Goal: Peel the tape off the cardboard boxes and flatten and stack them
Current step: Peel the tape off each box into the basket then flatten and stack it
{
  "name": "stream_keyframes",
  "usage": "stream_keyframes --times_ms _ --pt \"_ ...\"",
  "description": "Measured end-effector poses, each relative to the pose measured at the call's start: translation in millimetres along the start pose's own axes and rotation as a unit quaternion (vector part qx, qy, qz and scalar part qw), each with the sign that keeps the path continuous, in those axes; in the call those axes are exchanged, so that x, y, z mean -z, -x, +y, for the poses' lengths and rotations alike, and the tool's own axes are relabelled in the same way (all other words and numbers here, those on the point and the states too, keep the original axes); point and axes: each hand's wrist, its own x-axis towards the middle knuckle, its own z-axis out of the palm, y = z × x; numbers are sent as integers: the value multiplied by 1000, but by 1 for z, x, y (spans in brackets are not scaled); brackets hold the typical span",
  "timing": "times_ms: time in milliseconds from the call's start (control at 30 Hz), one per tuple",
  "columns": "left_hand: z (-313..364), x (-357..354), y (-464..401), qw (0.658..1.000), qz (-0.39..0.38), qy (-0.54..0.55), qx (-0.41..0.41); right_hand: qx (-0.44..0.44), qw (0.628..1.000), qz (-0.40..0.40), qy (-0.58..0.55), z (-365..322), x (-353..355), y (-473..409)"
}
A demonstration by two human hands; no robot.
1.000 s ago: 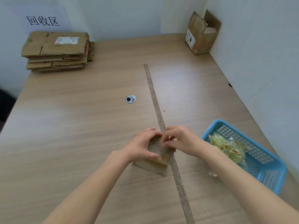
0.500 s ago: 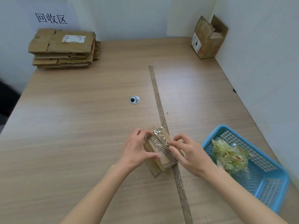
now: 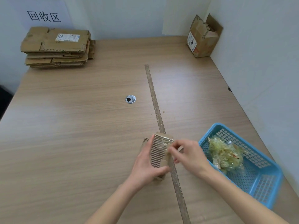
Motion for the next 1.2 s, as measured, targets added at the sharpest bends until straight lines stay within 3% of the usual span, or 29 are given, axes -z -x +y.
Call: stream_keyframes --times_ms 100,167,267,367,500,567,633,700,767,833,933,1067,1200 --pt "-5 9 -3 996 -87 -29 10 -72 988 134 9 9 50 -31" --pt "-5 15 -8 992 -121 -35 24 -68 982 160 70 13 63 -44" --pt "-1 28 -20 983 -161 -79 27 -86 987 128 39 17 63 -46" --pt "-1 52 -33 971 -177 -159 12 -141 988 6 -60 32 92 -43" --pt "5 66 -46 954 -195 -226 -3 -158 981 -102 -55 38 118 -40" --pt "7 68 -50 952 -194 -235 -3 -158 981 -96 -58 40 129 -41" --pt "7 73 -51 952 -190 -238 5 -155 987 -30 -11 45 143 -41" --pt "5 75 -54 952 -191 -240 9 -119 987 65 82 43 145 -38" --pt "9 74 -57 942 -200 -269 8 -1 993 88 73 32 121 -31" --pt "16 69 -61 917 -193 -349 -8 139 987 10 85 14 80 -22" --pt "16 55 -60 878 -152 -449 -67 271 929 -140 208 9 25 -13" --pt "0 39 -50 907 -75 -390 -143 280 919 -144 238 16 9 -14" --pt "-9 42 -53 908 -39 -379 -175 307 896 -145 285 16 23 -20"
